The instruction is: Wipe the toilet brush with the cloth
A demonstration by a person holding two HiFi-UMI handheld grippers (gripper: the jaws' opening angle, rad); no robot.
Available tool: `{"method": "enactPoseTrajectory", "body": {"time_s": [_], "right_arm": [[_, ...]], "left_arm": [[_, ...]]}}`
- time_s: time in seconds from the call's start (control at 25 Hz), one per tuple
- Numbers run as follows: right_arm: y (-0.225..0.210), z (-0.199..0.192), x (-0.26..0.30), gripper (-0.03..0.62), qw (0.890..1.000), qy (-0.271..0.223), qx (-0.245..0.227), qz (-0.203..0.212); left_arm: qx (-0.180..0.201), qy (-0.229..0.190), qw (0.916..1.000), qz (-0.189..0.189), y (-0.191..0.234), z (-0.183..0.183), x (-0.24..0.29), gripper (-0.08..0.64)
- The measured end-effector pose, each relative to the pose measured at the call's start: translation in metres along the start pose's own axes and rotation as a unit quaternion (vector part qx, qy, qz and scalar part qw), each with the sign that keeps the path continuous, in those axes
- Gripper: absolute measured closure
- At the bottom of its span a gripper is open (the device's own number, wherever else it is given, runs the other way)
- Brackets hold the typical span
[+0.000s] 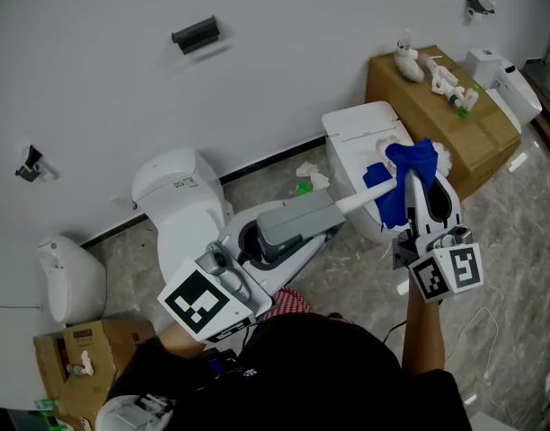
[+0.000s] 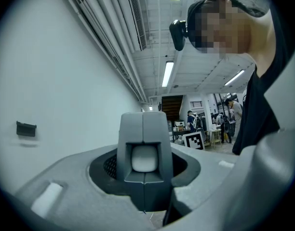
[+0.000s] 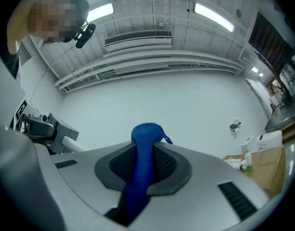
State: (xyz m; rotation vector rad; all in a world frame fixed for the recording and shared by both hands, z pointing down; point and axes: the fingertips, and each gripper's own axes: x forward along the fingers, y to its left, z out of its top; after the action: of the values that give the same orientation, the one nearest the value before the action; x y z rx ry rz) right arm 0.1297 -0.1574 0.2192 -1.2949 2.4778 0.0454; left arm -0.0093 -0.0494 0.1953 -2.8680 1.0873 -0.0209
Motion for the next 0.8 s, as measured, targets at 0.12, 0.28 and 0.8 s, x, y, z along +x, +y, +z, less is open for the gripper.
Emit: {"method": "enactPoseTrajectory", "body": {"time_s": [0.12, 0.28, 0.8], "right_arm": [[-0.004, -0.001, -0.001, 0.528, 1.0, 0.001, 0.001, -0.006], [-0.008, -0.001, -0.004, 0.528, 1.0, 0.003, 0.0, -0.013], [-0.021, -0.004, -0.006, 0.528, 0.999, 0.005, -0.007, -0.036]], "left_arm": [[0.0, 0.0, 1.0, -0.001, 0.0, 0.0, -0.001, 0.391], [-0.004, 0.003, 1.0, -0.002, -0.001, 0.0, -0.001, 0.391], [-0.004, -0.001, 1.0, -0.009, 0.002, 0.002, -0.002, 0.391]]}}
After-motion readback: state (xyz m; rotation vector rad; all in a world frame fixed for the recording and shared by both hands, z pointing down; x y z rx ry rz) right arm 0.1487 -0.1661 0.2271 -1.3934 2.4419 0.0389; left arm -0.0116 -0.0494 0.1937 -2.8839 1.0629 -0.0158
